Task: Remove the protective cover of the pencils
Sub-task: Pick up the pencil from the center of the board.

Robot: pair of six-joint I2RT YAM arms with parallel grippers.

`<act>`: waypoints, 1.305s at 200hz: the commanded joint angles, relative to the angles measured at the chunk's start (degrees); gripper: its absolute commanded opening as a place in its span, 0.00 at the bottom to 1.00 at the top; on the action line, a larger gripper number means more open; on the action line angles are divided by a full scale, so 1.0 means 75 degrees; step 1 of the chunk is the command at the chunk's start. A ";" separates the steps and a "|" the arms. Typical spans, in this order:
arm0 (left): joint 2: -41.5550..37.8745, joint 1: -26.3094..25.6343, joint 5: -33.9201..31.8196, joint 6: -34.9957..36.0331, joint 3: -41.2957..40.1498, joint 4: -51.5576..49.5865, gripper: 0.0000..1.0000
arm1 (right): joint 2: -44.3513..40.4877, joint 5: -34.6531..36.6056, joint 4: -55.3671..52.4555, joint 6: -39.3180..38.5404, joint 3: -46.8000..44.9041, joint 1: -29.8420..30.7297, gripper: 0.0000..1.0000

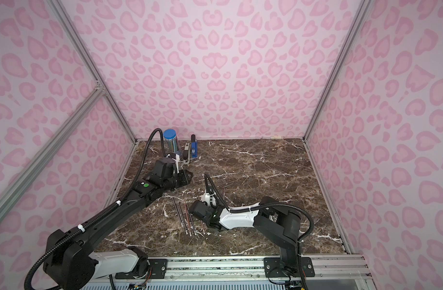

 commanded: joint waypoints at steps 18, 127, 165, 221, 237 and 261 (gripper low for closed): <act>-0.0125 0.0033 -0.0177 0.0093 -0.0032 -0.0002 0.33 | 0.0006 0.0085 -0.0374 -0.0614 0.0306 -0.0291 0.34; -0.0284 0.0086 -0.0212 0.0112 -0.0088 -0.0058 0.33 | 0.0586 -0.0292 -0.0495 -0.1281 0.0943 -0.0937 0.30; -0.0286 0.0102 -0.0188 0.0116 -0.0103 -0.0025 0.34 | 0.0654 -0.0322 -0.0521 -0.1384 0.1059 -0.0943 0.28; -0.0260 0.0115 -0.0156 0.0106 -0.0133 -0.0011 0.34 | 0.1039 -0.0481 -0.0607 -0.1376 0.1298 -0.0943 0.26; -0.0280 0.0119 -0.0156 0.0111 -0.0133 -0.0010 0.34 | 0.1142 -0.0493 -0.0638 -0.1364 0.1340 -0.0941 0.26; -0.0325 0.0131 -0.0156 0.0104 -0.0135 -0.0017 0.34 | 0.1276 -0.0539 -0.0632 -0.1337 0.1382 -0.0939 0.26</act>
